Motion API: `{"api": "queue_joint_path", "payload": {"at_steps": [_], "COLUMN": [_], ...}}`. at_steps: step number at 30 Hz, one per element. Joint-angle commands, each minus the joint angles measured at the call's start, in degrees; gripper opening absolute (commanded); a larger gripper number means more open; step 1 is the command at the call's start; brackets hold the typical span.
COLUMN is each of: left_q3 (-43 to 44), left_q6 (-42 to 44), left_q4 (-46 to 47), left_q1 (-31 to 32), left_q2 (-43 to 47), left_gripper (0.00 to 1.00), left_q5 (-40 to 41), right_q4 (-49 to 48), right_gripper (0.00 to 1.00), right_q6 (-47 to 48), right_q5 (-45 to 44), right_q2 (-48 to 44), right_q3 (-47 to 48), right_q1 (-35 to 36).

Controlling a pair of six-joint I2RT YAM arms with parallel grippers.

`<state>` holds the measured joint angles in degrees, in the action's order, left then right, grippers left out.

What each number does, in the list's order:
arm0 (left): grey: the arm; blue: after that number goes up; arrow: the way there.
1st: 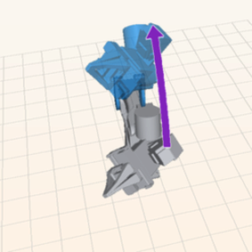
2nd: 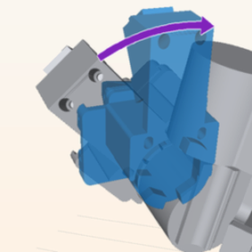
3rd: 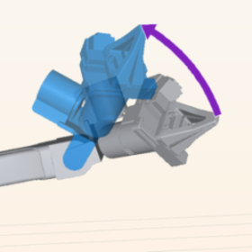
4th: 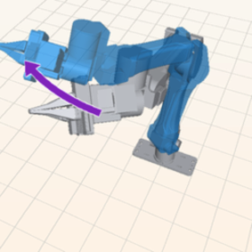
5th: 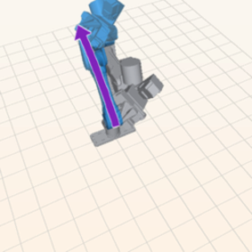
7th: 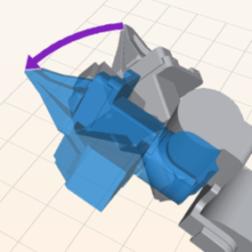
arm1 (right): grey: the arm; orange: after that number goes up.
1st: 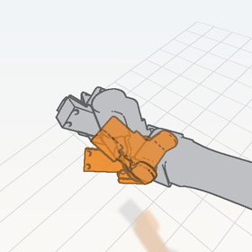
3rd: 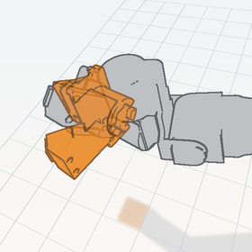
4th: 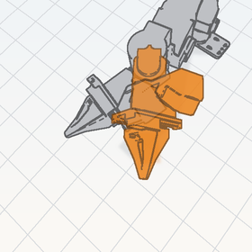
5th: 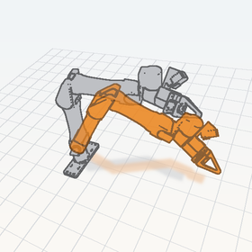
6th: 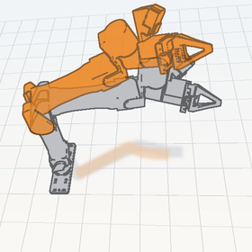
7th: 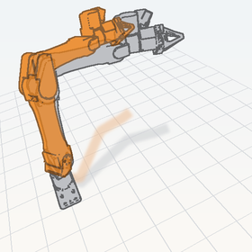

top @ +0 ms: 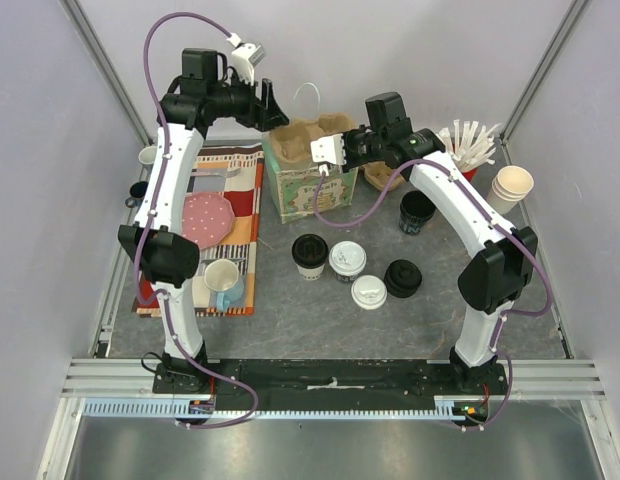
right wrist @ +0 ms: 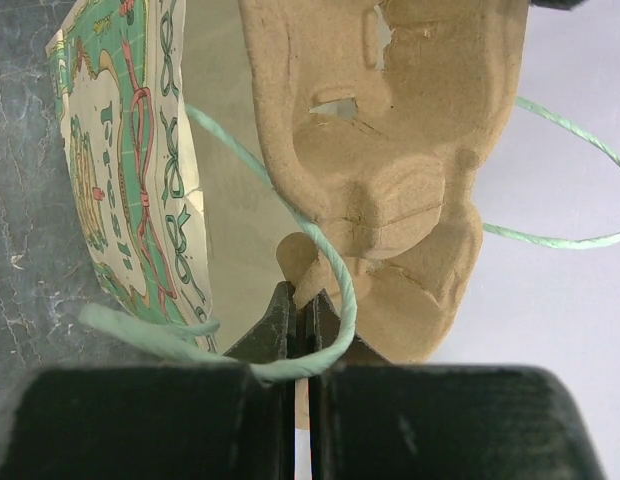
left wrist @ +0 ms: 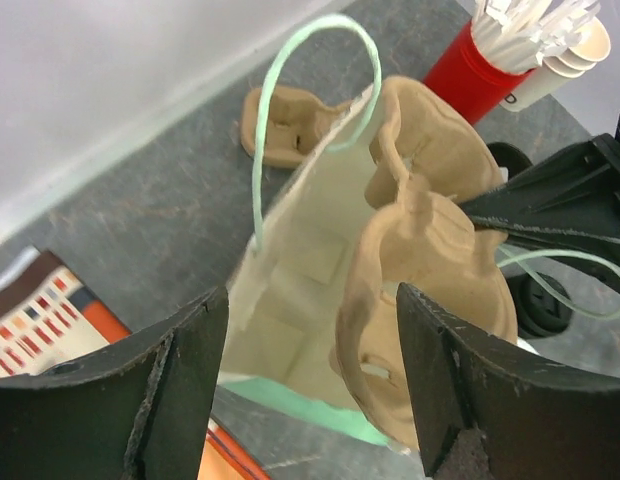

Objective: Pack the takeout coffee

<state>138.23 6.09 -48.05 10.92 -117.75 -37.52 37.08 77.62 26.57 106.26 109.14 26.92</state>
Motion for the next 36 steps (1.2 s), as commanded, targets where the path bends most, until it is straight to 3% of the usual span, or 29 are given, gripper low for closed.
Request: {"api": "queue_joint_path", "payload": {"at_steps": [1, 5, 11, 14, 15, 16, 18, 19, 22, 24, 29, 31, 36], "left_q3": [-2.5, -3.5, -3.7, -4.2, -4.3, -4.5, -4.5, -4.5, -5.0, -5.3, -5.6, -5.4, -5.3], "left_q6": [-6.2, -1.2, 0.8, 0.8, 0.3, -0.2, -2.3, -3.5, -10.9, -14.2, -13.4, -11.9, -9.3], "left_q4": [-2.9, -4.1, -4.2, -4.5, -4.5, -4.4, -4.0, -3.3, 0.4, 2.7, 3.9, 4.1, 3.8], "left_q1": [0.0, 0.1, 0.3, 0.5, 0.6, 0.5, 0.5, -0.1, -2.5, -3.9, -4.6, -4.5, -4.4], "left_q2": [4.5, 4.5, 2.7, 2.4, 2.4, 2.4, 2.3, 2.4, 2.5, 2.4, 2.5, 2.4, 2.4], "left_gripper": [0.73, 0.71, 0.52, 0.25, 0.05, 0.02, 0.02, 0.02, 0.02, 0.02, 0.02, 0.02, 0.02], "left_q5": [-3.2, -3.5, -3.3, -5.5, -6.6, -6.9, -6.7, -6.4, -6.6, -8.7, -12.1, -12.2, -12.6], "right_q4": [-1.8, -1.8, -2.9, -3.2, -3.6, -4.1, -6.3, -7.2, -11.1, -14.4, -21.3, -24.4, -34.1], "right_gripper": [0.00, 0.00, 0.00, 0.00, 0.02, 0.18, 0.34, 0.47, 0.62, 0.68, 0.84, 0.98, 0.98], "right_q6": [-0.1, 0.0, 0.2, 0.0, -0.2, -1.0, -1.6, -2.0, -4.2, -5.8, -9.8, -11.8, -15.6], "right_q5": [0.2, 0.3, 0.7, 0.5, 0.4, 0.2, 0.1, 0.2, 0.2, -0.1, -0.6, -1.7, -6.8], "right_q2": [-2.3, -2.3, -2.4, -2.4, -2.5, -2.8, -3.4, -4.3, -6.7, -8.9, -13.3, -15.3, -19.7], "right_q3": [-0.4, -0.4, -0.3, -0.3, -0.5, -0.8, -2.3, -3.1, -6.8, -8.7, -15.1, -17.7, -24.1], "right_q1": [0.3, 0.4, 0.8, 0.9, 0.9, 0.9, 0.9, 0.9, 0.9, 0.9, 0.9, 0.9, 0.9]}}
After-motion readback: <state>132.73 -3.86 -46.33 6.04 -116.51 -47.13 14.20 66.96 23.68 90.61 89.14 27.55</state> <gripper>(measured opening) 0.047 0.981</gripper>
